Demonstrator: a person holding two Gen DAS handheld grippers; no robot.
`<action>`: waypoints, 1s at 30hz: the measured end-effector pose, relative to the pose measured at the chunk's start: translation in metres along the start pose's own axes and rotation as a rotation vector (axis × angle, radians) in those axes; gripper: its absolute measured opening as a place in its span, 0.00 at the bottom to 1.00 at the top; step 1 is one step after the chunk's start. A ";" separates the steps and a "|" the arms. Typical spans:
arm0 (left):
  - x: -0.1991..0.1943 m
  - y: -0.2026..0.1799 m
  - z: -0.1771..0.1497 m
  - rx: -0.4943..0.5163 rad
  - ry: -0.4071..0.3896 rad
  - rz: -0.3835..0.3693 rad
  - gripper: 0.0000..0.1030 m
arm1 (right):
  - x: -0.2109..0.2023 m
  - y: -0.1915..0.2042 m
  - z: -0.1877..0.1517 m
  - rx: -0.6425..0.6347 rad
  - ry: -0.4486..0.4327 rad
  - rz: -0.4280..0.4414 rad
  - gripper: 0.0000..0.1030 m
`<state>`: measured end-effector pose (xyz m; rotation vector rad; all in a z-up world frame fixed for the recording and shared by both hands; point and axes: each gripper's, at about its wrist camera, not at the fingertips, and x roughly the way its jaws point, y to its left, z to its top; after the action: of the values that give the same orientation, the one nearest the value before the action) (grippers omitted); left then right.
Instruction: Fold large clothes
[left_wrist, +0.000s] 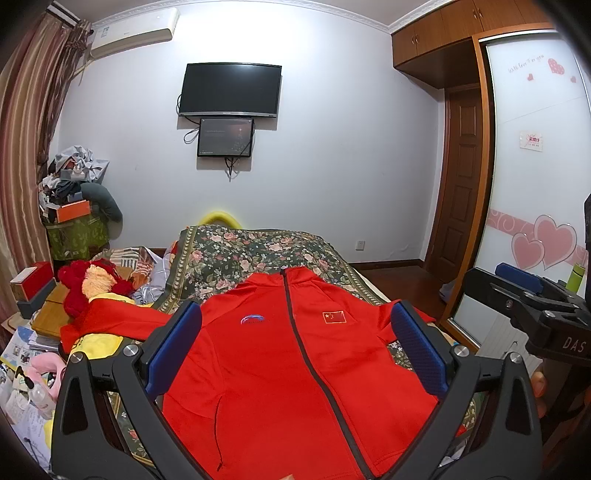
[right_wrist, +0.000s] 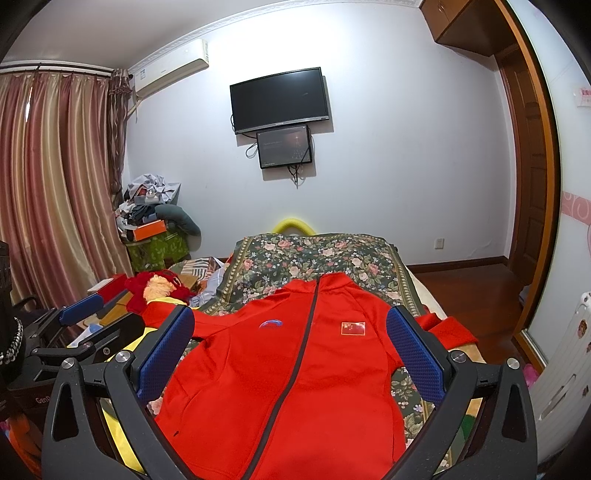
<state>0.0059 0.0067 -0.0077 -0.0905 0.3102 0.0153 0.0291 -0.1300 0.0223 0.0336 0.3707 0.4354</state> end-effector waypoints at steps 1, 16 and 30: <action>0.000 0.000 0.000 0.000 0.000 0.001 1.00 | 0.000 0.000 0.000 0.000 0.000 0.000 1.00; 0.001 0.001 -0.002 -0.006 0.008 0.002 1.00 | 0.000 -0.004 -0.001 0.011 0.006 0.002 1.00; 0.009 0.005 -0.004 -0.024 0.026 0.012 1.00 | 0.005 -0.004 0.000 0.015 0.031 0.006 1.00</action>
<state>0.0129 0.0111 -0.0148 -0.1123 0.3367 0.0294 0.0345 -0.1312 0.0200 0.0427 0.4047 0.4398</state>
